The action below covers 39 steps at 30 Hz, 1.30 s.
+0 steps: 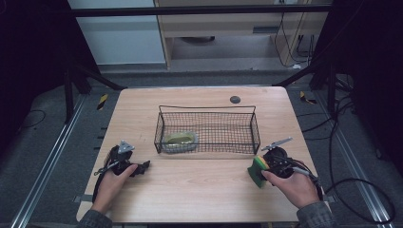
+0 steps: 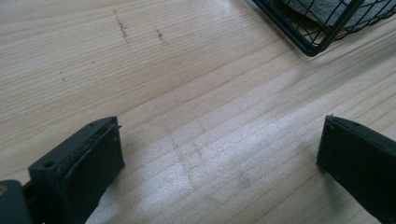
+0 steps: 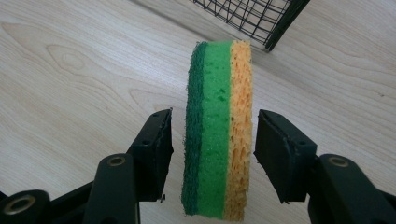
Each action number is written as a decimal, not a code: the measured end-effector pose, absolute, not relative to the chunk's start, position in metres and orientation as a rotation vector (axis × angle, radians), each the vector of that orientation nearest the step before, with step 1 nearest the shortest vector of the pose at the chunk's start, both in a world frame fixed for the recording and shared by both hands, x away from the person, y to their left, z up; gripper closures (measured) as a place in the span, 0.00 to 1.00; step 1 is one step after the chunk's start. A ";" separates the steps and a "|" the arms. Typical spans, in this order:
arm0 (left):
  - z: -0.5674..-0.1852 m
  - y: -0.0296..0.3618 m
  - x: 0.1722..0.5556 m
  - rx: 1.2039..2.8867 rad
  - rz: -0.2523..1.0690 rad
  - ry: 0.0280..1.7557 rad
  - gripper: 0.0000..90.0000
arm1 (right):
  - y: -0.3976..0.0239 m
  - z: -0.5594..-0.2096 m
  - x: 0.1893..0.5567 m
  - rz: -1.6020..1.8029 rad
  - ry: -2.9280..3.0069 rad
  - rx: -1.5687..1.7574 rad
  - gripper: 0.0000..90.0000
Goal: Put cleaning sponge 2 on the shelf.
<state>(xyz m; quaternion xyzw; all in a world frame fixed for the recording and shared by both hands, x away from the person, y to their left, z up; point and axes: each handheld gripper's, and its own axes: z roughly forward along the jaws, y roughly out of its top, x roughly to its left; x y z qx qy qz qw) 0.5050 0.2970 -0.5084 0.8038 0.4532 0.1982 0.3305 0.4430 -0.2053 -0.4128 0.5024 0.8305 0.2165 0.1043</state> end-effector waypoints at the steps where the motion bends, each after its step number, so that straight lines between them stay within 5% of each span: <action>1: -0.508 0.297 0.505 2.102 0.519 1.185 0.00 | -0.205 -0.413 0.444 0.632 2.454 1.485 0.52; 9: -0.508 0.297 0.505 2.102 0.520 1.184 0.00 | -0.201 -0.412 0.453 0.571 2.497 1.493 0.56; 15: -0.508 0.297 0.506 2.102 0.520 1.184 0.00 | -0.201 -0.412 0.455 0.545 2.524 1.499 0.72; 39: -0.508 0.297 0.505 2.102 0.520 1.184 0.00 | -0.224 -0.336 0.473 0.606 2.374 1.519 0.72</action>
